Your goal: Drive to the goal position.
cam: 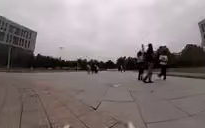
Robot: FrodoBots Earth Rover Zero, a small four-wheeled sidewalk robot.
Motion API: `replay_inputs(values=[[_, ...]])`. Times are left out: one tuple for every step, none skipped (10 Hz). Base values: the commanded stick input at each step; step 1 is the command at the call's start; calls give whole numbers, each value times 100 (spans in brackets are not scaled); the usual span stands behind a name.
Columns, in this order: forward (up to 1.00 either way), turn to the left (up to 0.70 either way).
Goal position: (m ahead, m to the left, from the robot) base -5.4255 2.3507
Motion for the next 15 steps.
replay_inputs(values=[[70,0],[70,0],[70,0],[70,0],[70,0],[70,0],[70,0],[70,0],[70,0],[70,0],[70,-1],[70,-3],[70,-3],[70,-3],[70,-2]])
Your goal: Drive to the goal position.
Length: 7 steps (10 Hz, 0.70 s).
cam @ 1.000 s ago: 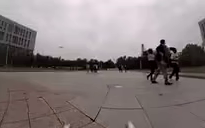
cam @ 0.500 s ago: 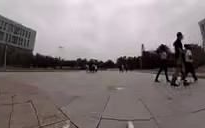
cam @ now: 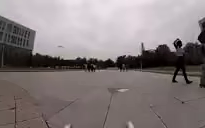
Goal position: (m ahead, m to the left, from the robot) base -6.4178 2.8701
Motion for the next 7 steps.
replay_inputs(values=[[70,0],[70,0],[70,0],[70,0],[70,0],[70,0],[70,0]])
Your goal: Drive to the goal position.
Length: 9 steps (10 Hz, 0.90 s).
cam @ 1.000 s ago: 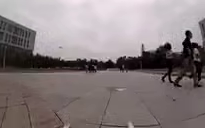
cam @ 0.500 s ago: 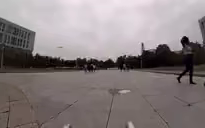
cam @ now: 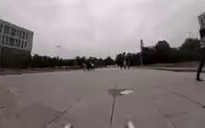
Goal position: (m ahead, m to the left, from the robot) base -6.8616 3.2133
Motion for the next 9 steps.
replay_inputs(values=[[70,0],[70,0],[70,0],[70,0],[70,0],[70,0],[70,0],[70,0],[70,0]])
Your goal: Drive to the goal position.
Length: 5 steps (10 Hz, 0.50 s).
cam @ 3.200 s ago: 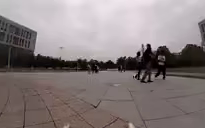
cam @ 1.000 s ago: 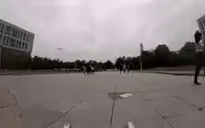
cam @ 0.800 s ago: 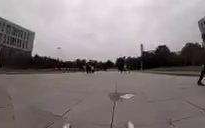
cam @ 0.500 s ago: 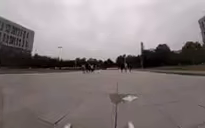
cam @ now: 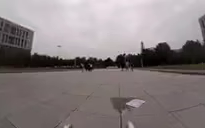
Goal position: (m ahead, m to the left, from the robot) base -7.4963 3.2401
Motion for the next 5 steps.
replay_inputs(values=[[70,0],[70,0],[70,0],[70,0],[70,0]])
